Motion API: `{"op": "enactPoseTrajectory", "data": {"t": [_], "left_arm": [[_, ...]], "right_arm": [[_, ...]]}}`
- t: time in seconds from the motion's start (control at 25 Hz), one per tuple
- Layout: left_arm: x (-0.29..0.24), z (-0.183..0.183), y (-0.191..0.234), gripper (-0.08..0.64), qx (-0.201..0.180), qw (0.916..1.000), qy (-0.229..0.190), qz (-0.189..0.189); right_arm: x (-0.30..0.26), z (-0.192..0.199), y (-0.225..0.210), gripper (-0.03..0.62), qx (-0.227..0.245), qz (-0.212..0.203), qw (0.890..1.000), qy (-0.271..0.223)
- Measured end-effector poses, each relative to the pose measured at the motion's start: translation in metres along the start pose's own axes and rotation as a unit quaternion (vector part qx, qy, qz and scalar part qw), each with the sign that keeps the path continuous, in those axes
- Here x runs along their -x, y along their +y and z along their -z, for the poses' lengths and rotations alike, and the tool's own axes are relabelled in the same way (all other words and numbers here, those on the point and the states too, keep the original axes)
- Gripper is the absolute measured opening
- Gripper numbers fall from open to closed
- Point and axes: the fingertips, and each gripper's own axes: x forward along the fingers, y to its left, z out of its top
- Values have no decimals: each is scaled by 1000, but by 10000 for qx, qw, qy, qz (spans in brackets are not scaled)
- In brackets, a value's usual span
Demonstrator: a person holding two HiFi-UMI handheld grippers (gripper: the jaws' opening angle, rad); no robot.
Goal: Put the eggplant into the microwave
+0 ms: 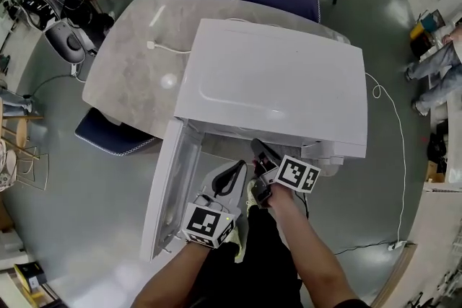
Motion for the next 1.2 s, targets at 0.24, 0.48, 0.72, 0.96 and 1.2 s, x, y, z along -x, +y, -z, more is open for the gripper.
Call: {"op": "enactPoseTrajectory", "data": {"t": [0.24, 0.48, 0.72, 0.96, 1.2], "left_arm": [[15, -15, -22, 9, -35, 10000, 61, -6], [32, -34, -39, 9, -62, 9999, -30, 84], [52, -62, -58, 9, -83, 9997, -119, 217], [78, -90, -73, 9, 45, 9991, -250, 325], [99, -107, -81, 9, -24, 9985, -421, 359]], "right_arm": [[44, 17, 38, 3, 617, -5, 9981, 19], [75, 15, 79, 3, 1564, 84, 9875, -188], [109, 5, 125, 2, 2290, 88, 9720, -515], [142, 7, 170, 2, 3052, 171, 9492, -745], [170, 15, 205, 2, 3646, 307, 9250, -1028]]}}
